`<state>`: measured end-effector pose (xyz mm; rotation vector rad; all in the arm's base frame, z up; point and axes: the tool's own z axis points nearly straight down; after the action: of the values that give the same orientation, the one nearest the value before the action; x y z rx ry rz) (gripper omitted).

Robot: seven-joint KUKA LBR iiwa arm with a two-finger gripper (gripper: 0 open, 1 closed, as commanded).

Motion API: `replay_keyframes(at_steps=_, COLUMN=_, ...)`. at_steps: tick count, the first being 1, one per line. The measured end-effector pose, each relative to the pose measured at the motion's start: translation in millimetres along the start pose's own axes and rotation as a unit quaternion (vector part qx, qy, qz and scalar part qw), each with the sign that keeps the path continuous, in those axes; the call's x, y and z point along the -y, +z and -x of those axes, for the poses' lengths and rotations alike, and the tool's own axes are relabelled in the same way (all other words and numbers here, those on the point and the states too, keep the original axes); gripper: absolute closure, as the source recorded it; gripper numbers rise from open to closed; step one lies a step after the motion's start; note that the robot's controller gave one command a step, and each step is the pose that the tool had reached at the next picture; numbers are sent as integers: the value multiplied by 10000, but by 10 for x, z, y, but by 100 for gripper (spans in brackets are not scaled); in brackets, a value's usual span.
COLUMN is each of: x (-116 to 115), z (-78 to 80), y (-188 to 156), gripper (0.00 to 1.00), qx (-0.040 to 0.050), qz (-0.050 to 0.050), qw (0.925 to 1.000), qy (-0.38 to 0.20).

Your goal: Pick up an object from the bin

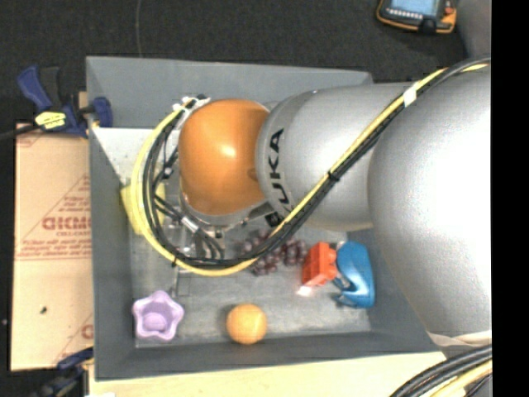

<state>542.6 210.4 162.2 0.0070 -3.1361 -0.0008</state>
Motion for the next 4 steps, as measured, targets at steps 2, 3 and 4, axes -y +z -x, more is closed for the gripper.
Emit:
replay_keyframes(at_steps=2, x=-288, z=-305, y=918, gripper=0, qx=37, qz=18, qw=9996, qy=-279)
replay_keyframes(at_steps=3, x=-265, z=-478, y=147, gripper=0, qx=109, qz=26, qw=9973, qy=-723)
replay_keyframes(at_steps=4, x=282, z=-475, y=633, gripper=0, qx=8, qz=-9, qw=9252, qy=-3795)
